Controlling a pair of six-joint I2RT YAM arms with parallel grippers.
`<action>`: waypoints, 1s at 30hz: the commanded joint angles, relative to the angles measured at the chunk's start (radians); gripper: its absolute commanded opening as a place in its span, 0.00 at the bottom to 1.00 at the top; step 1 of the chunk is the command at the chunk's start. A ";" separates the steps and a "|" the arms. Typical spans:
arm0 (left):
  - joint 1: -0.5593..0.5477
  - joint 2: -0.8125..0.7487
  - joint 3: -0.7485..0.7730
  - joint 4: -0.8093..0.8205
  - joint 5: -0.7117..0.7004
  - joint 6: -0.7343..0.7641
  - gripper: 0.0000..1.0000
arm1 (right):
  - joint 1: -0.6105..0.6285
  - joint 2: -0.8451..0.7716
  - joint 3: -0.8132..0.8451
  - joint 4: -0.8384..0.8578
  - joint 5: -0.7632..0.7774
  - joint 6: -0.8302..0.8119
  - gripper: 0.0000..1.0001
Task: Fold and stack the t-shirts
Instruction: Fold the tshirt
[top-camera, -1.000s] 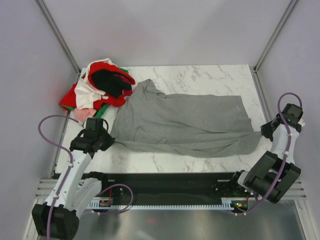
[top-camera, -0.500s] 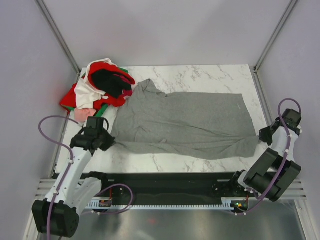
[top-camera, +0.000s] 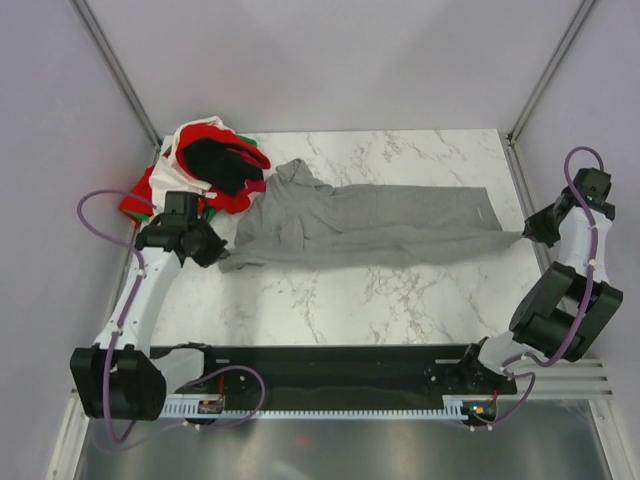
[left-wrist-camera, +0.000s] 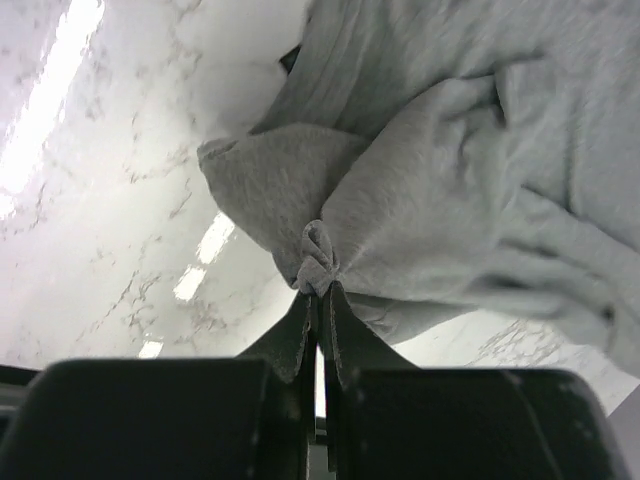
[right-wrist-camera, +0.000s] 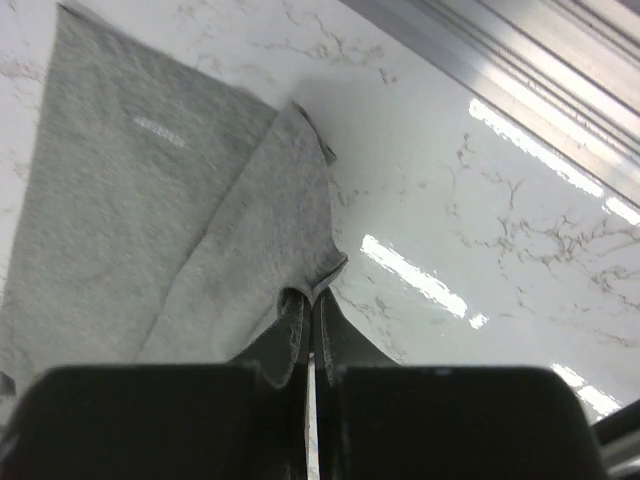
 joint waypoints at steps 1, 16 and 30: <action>0.005 -0.082 -0.086 -0.008 0.025 0.025 0.02 | 0.001 -0.040 -0.082 0.007 0.028 -0.042 0.00; 0.005 -0.380 -0.256 -0.093 -0.148 -0.171 0.02 | -0.175 -0.172 -0.323 0.062 0.088 0.020 0.08; 0.005 -0.595 -0.198 -0.249 -0.154 -0.204 0.89 | -0.283 -0.267 -0.340 0.035 0.072 0.084 0.98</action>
